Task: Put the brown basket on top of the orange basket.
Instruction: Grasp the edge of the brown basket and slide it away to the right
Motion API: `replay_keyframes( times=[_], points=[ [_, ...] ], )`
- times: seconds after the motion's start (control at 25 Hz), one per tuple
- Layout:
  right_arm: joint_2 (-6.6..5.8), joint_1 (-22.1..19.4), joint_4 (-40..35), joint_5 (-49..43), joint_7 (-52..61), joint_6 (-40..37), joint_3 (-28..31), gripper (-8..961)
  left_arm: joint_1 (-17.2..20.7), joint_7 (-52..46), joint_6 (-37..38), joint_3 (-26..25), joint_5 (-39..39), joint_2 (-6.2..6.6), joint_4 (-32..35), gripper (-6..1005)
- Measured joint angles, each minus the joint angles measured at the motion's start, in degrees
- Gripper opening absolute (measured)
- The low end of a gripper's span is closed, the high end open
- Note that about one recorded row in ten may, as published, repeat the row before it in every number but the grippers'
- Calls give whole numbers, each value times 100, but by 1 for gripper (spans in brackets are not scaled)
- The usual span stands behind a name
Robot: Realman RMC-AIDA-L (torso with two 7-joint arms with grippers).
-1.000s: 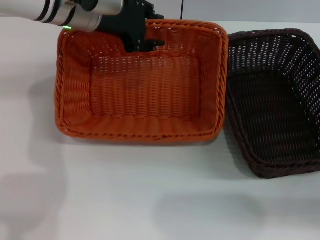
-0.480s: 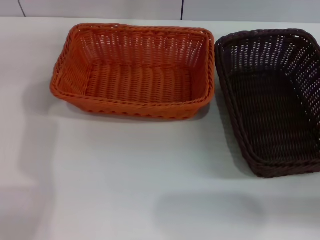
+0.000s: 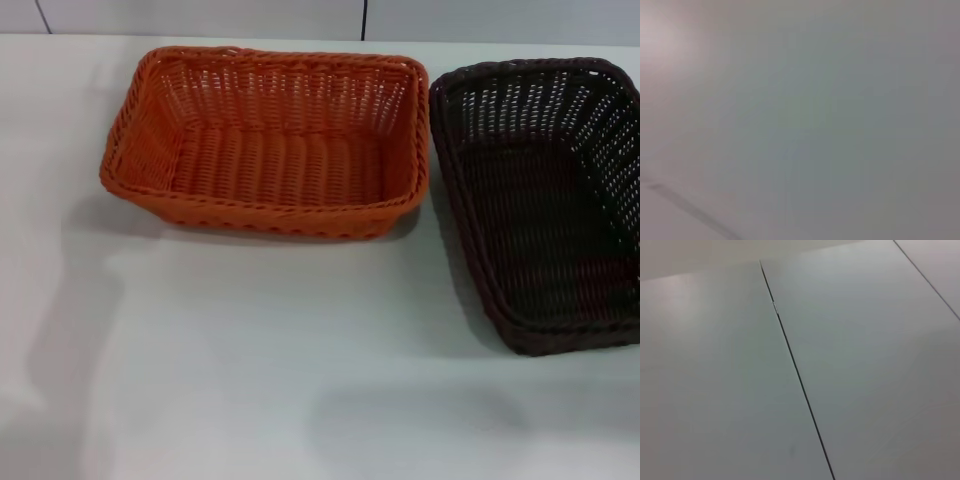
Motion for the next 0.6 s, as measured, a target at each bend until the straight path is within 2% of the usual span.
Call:
replay_keyframes(
  times=[0.04,0.08,0.2,0.24,0.28,0.32,0.4,0.44,0.48,0.52,0.6],
  points=[
    [-3,24,4,0,0,13,4,713,127,-692,821,153,609,-13,-220,629],
    [-4,40,6,0,-1,25,3,713,170,-1168,1337,230,896,-23,-442,629],
    [-6,61,11,0,-6,34,-4,713,339,-2681,2685,360,1335,-32,-974,629],
    [-10,62,8,0,-5,18,-24,713,606,-4043,3261,456,1507,-30,-1120,629],
    [-10,62,8,0,-5,18,-24,713,606,-4043,3261,456,1507,-30,-1120,629],
    [-12,62,9,-11,-5,-8,-29,714,734,-4612,3352,497,1594,-20,-1134,629],
    [-15,52,9,-124,-21,-131,-29,714,1097,-6228,3442,558,1885,1,-1190,629],
    [-15,49,9,-238,-31,-227,-30,714,1376,-7538,3485,527,2268,15,-1361,629],
    [-15,52,12,-341,-37,-320,-31,714,1376,-7538,3485,527,2268,15,-1361,629],
    [-15,61,16,-538,-46,-496,-32,714,1505,-8297,3557,483,2497,18,-1570,629],
    [-16,73,0,-843,-51,-828,-32,714,1625,-9056,3734,439,2699,16,-1929,629]
  ],
)
